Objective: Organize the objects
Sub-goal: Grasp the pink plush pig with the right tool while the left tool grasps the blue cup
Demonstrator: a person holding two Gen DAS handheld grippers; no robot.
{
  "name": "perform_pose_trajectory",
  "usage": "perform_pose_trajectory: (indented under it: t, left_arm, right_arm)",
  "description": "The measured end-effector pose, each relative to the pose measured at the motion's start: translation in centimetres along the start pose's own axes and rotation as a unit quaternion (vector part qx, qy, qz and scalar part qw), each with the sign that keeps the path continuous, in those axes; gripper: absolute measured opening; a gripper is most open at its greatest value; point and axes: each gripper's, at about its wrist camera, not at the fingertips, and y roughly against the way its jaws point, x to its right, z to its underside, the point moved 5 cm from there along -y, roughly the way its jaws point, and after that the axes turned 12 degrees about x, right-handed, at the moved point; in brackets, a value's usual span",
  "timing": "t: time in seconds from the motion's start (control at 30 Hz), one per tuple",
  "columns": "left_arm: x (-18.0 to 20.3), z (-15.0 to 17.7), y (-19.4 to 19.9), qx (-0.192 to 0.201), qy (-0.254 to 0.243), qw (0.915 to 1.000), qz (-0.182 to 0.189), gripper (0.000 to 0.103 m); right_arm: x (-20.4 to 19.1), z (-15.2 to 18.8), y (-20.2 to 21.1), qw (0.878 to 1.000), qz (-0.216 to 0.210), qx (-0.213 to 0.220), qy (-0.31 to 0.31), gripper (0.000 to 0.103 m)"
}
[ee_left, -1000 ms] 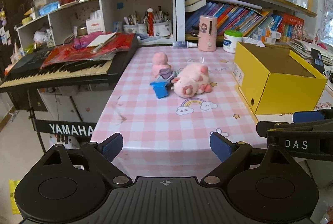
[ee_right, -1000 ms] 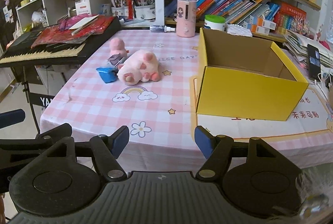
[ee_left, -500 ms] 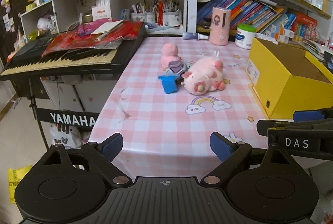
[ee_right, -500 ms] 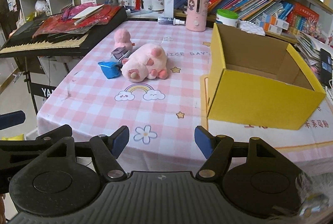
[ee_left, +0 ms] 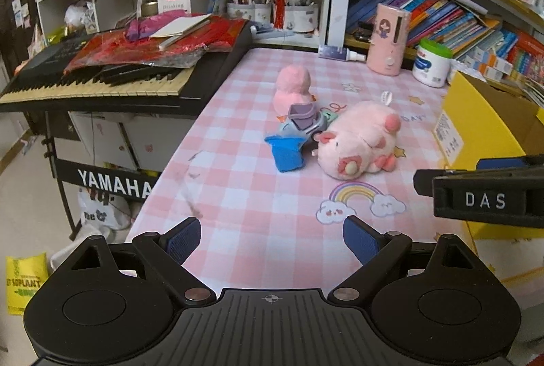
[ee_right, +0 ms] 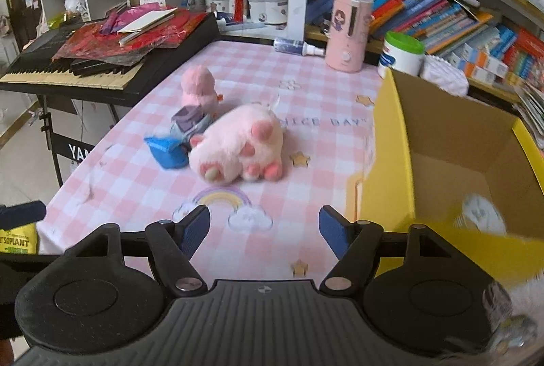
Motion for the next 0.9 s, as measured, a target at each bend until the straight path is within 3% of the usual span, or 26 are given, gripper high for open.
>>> perform_pose_trajectory:
  t: [0.13, 0.4, 0.7, 0.77, 0.83, 0.9]
  left_arm:
    - [0.0, -0.5, -1.7, -0.008, 0.003, 0.9999, -0.013, 0.093]
    - [0.2, -1.7, -4.5, -0.01, 0.008, 0.9994, -0.031, 0.093]
    - [0.4, -2.5, -7.1, -0.016, 0.004, 0.9993, -0.034, 0.092]
    - [0.3, -2.7, -7.7, -0.012, 0.013, 0.9994, -0.031, 0.091]
    - [0.2, -3.0, -8.5, -0.013, 0.02, 0.9994, -0.026, 0.09]
    - [0.3, -3.1, -9.2, -0.014, 0.021, 0.9994, -0.025, 0.083]
  right_arm:
    - [0.4, -1.2, -2.5, 1.0, -0.017, -0.005, -0.003, 0.085]
    - [1.2, -3.9, -8.6, 0.997, -0.05, -0.018, -0.054, 0.101]
    - [2.4, -4.3, -15.6, 0.985, -0.069, -0.082, -0.136, 0.101]
    - [2.2, -4.1, -16.4, 0.983, -0.072, -0.093, -0.139, 0.098]
    - [2.0, -3.9, -16.8, 0.982, -0.081, -0.101, -0.138, 0.078]
    - [2.2, -4.1, -16.7, 0.98, -0.091, -0.1, -0.144, 0.07]
